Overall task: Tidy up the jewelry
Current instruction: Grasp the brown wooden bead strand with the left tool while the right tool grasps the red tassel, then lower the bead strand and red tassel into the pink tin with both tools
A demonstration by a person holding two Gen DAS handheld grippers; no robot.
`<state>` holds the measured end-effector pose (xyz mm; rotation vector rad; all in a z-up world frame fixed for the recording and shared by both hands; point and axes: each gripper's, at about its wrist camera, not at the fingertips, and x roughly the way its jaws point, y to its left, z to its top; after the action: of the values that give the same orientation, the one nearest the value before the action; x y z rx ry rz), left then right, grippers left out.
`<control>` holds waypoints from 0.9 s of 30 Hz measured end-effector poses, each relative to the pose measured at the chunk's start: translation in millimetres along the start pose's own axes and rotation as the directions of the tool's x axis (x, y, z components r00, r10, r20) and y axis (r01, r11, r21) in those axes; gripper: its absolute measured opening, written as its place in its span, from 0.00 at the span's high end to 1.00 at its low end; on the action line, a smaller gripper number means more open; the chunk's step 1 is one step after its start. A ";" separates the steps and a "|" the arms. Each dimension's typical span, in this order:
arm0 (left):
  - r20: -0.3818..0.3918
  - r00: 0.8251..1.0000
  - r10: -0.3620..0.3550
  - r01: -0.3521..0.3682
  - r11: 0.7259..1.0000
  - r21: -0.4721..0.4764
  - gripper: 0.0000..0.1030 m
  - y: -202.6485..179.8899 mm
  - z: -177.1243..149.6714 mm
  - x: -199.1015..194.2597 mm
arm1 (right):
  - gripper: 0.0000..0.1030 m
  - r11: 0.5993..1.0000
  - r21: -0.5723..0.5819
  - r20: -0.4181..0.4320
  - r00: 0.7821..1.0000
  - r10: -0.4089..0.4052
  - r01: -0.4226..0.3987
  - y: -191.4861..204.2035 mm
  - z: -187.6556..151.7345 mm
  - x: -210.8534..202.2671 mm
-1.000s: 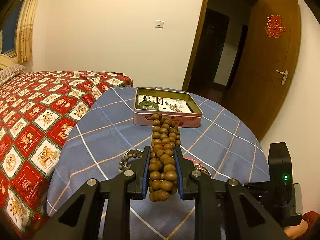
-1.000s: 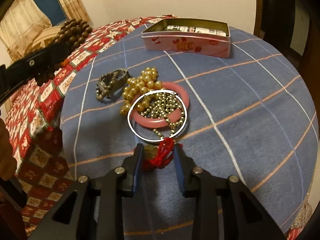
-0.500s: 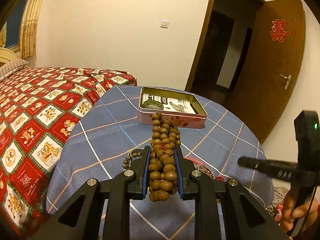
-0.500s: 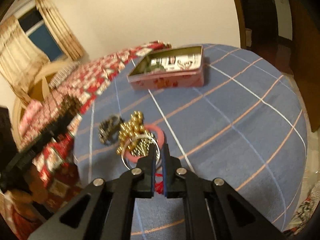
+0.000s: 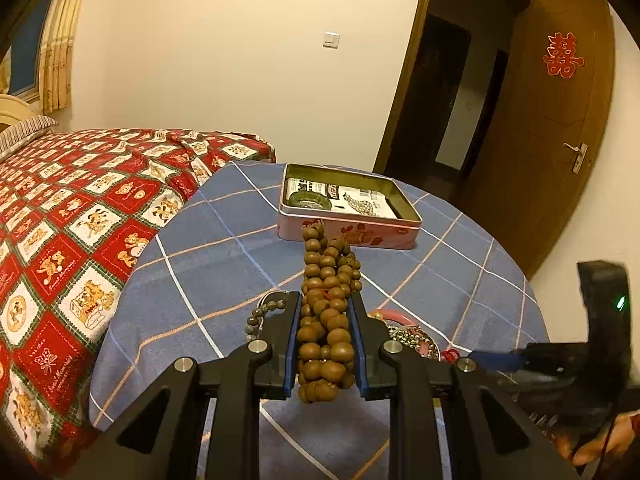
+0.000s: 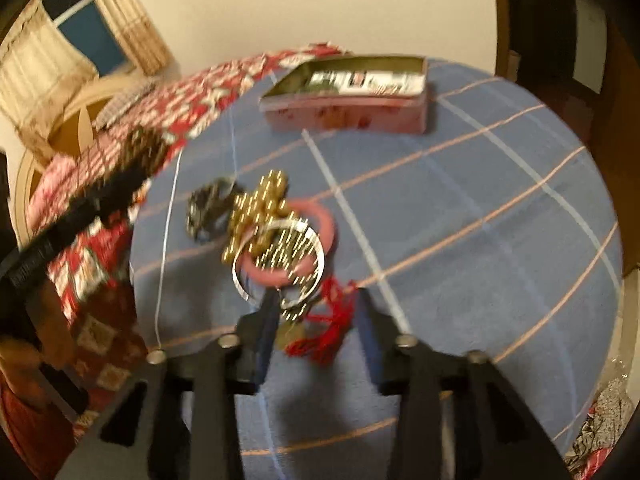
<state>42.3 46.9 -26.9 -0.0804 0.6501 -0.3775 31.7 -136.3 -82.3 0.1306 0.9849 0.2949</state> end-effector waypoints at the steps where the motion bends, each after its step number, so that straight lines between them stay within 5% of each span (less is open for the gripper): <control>1: 0.000 1.000 0.000 0.000 1.000 0.001 0.79 0.1 -0.2 -0.5 | 0.57 1.000 -0.012 -0.013 1.000 -0.013 0.013 1.7 -1.8 3.8; 3: 0.003 1.000 0.001 -0.001 1.000 -0.003 0.79 1.3 0.0 -1.8 | 0.62 0.997 -0.040 -0.029 0.997 -0.066 0.065 5.4 -5.1 9.9; 5: 0.005 1.000 0.000 0.000 1.000 -0.009 0.79 2.2 0.5 -2.7 | 0.87 0.996 -0.045 -0.044 0.996 -0.080 0.078 4.0 -7.5 13.4; 6: 0.006 1.000 0.000 0.000 1.000 -0.011 0.79 2.5 0.7 -2.7 | 0.89 0.996 -0.036 -0.060 0.995 -0.081 0.079 1.3 -7.7 15.7; 12: 0.002 1.000 -0.005 0.005 1.000 -0.006 0.79 1.2 0.1 -1.8 | 0.90 0.995 0.013 0.000 0.996 -0.094 0.094 -10.6 -2.4 -1.5; 27: 0.037 0.999 -0.027 0.026 0.999 0.022 0.79 -7.7 24.9 12.5 | 0.90 0.998 0.065 0.263 0.965 -0.004 -0.014 -12.6 76.9 -59.3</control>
<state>64.0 34.0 -12.8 -0.0755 0.6090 -0.4077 67.7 -164.4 4.4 0.2272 0.7309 0.2424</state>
